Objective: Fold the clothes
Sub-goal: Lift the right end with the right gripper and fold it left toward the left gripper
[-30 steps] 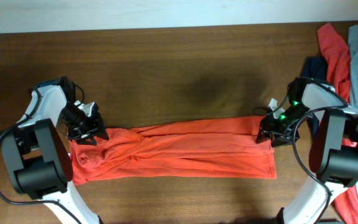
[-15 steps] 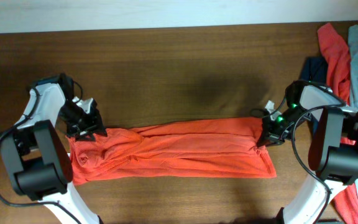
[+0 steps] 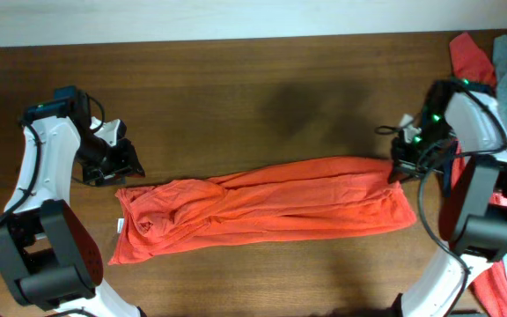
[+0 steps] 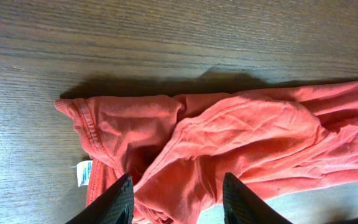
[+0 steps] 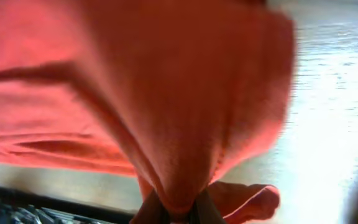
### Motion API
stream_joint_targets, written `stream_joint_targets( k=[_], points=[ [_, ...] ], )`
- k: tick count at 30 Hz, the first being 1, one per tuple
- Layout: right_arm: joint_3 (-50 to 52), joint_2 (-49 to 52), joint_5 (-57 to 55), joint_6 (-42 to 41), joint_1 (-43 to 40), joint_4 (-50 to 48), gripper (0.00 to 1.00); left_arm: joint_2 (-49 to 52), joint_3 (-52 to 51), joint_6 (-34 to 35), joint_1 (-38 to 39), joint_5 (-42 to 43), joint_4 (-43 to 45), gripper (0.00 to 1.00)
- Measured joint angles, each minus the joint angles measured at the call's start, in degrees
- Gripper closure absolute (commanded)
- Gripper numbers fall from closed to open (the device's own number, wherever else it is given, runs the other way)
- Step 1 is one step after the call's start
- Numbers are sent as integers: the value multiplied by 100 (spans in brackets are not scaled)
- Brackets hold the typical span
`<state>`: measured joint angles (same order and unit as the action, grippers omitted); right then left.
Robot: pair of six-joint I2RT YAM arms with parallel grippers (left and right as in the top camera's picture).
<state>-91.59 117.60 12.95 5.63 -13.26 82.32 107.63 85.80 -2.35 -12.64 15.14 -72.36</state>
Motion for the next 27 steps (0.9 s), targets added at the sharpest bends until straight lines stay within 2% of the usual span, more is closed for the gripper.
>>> stream_joint_targets(
  k=[7,16,27],
  points=[
    [-291,0,-114,-570,1565,74,96,0,0,2,0,0,-44,54],
    [-293,0,-109,-1497,3617,-723,96,0,0,2,2,0,-46,54],
    [-293,393,-111,-2308,4756,-1473,96,0,0,2,2,4,-87,54]
  ],
)
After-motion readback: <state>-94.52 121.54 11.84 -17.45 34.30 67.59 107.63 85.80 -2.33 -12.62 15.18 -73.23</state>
